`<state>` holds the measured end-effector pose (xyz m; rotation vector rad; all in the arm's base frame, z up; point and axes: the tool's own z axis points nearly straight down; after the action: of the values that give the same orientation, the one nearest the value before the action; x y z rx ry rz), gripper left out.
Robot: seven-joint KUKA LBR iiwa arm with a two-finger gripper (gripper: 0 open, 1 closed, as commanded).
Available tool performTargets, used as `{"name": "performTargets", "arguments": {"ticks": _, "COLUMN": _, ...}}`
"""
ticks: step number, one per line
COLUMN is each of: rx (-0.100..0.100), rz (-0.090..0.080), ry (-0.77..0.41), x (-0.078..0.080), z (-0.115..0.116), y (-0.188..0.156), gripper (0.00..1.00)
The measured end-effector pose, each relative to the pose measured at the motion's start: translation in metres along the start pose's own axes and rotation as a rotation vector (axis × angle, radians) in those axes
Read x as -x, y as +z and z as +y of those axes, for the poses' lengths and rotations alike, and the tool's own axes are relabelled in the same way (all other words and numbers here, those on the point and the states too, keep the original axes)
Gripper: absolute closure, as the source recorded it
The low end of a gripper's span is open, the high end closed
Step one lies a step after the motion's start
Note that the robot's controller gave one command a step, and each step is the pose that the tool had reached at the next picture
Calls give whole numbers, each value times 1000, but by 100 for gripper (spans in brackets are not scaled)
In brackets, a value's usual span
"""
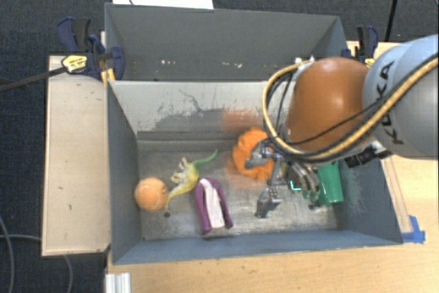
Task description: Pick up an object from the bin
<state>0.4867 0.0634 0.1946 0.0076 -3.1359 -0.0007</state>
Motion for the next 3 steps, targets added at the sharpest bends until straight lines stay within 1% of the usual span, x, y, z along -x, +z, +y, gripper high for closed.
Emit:
{"name": "performTargets", "arguments": {"ticks": 1, "rx": 1, "rz": -8, "ry": 3, "x": 2, "z": 0, "y": -4, "gripper": 0}}
{"name": "performTargets", "arguments": {"ticks": 2, "rx": 0, "rz": -12, "ry": -93, "x": 36, "z": -24, "y": 43, "gripper": 0}}
{"name": "performTargets", "arguments": {"ticks": 3, "rx": 0, "rz": -9, "ry": -183, "x": 98, "z": -56, "y": 59, "gripper": 0}}
